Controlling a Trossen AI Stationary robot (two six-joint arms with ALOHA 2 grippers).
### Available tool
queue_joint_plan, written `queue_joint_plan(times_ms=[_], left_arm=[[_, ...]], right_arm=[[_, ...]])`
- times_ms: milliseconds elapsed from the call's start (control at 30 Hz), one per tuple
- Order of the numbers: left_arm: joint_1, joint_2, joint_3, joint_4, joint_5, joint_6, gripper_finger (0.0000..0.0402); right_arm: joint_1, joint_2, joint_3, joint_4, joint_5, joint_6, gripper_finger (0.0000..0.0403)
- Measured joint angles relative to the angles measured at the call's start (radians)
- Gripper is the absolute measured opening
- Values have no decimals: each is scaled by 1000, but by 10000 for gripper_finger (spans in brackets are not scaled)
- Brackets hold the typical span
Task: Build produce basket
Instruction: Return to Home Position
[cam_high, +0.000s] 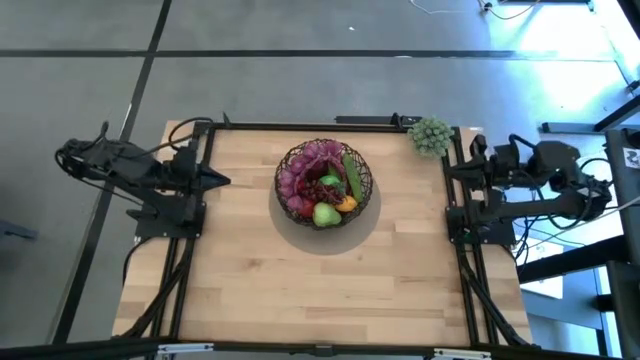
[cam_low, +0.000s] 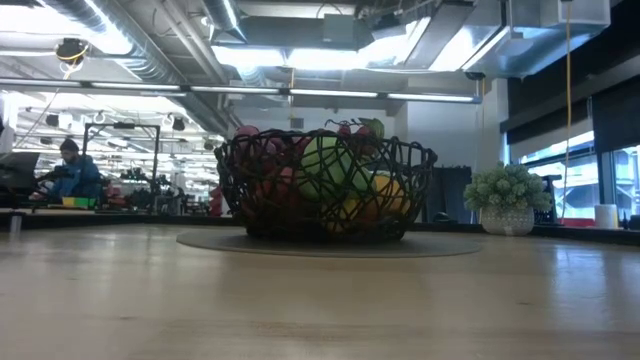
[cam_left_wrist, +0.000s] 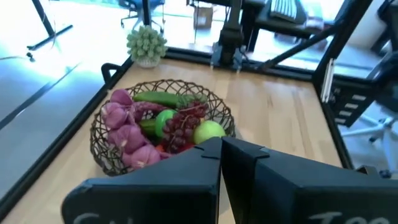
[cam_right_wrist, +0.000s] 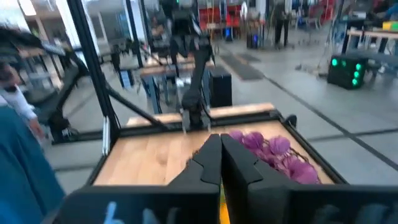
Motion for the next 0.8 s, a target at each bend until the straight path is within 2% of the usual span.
queue_joint_plan(times_ms=[200, 467, 800], left_arm=[[0, -159, -170, 144, 0, 26, 1], [0, -353, -386, 365, 4, 108, 0], [1, -508, -519, 420, 49, 109, 0]], right_arm=[[0, -132, -191, 182, -5, 53, 0], [0, -271, -368, 341, -11, 108, 0], [0, -401, -485, 416, -11, 126, 0]])
